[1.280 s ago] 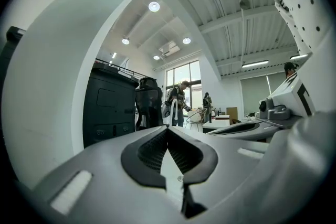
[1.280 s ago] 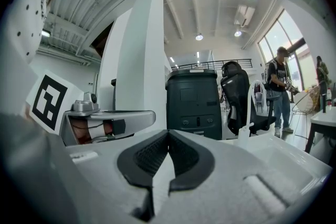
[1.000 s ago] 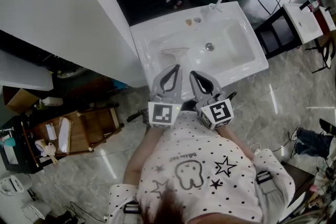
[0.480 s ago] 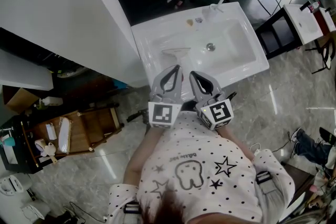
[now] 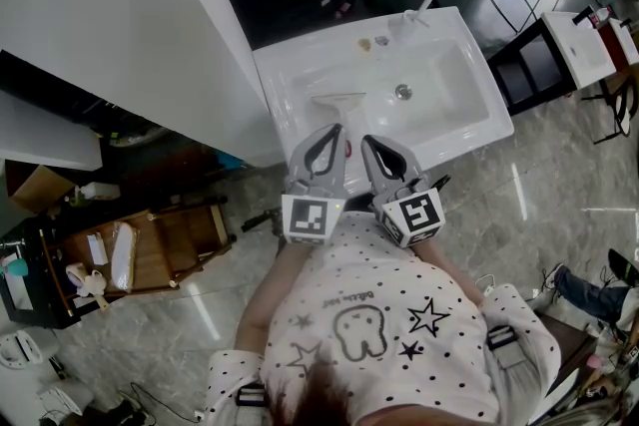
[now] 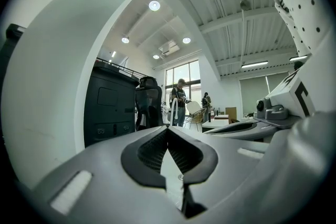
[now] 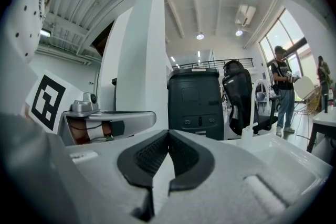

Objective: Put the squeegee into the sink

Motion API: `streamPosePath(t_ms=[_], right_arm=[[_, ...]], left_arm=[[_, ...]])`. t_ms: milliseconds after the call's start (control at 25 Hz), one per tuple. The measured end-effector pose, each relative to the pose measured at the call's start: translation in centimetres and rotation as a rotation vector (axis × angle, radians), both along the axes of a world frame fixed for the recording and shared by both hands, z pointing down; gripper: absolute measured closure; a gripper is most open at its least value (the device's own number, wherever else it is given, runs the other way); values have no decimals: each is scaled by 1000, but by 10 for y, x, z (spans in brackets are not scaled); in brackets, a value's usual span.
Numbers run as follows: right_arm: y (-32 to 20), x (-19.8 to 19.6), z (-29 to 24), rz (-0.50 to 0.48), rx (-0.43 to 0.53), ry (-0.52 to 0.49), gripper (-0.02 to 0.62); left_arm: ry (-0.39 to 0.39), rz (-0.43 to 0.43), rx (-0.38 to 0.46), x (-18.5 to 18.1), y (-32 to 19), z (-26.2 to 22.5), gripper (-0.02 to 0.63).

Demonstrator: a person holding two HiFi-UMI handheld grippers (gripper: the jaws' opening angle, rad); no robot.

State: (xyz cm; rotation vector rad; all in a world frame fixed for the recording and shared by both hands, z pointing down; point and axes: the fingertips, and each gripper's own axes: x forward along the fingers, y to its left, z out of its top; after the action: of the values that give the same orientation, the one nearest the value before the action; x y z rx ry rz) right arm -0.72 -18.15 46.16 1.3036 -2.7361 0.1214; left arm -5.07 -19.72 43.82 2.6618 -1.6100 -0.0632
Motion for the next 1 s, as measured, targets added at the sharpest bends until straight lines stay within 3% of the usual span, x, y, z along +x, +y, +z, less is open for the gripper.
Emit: streamPosePath(t_ms=[1000], right_arm=[[-7, -6, -1, 2, -1, 3, 600]], left_arm=[[7, -1, 3, -7, -6, 2, 609]])
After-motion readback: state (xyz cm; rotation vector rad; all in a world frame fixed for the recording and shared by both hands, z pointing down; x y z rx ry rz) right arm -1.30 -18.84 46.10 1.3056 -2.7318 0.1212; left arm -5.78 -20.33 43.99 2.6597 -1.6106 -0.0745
